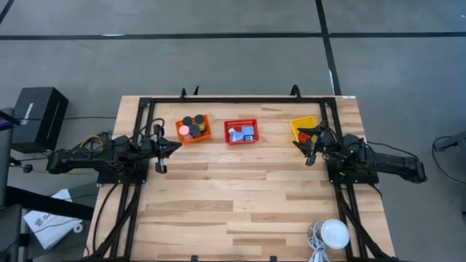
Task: Pick & Place Office items
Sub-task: Return to Home Position
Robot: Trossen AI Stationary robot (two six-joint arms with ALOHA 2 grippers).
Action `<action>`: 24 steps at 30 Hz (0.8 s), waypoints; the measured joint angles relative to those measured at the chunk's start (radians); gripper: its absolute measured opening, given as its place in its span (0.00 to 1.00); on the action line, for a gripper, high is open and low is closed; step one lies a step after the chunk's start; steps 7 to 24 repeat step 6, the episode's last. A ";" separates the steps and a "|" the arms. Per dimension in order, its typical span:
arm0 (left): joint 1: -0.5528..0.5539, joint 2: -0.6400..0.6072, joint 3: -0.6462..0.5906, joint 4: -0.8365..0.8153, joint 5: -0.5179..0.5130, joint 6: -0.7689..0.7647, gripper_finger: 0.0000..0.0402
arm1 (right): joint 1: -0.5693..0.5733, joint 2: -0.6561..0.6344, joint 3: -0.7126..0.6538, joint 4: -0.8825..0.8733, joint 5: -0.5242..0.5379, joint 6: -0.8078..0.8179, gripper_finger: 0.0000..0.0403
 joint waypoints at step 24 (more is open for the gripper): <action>0.000 0.062 0.000 0.001 -0.003 0.000 0.02 | 0.000 0.000 0.000 -0.001 0.000 0.000 0.67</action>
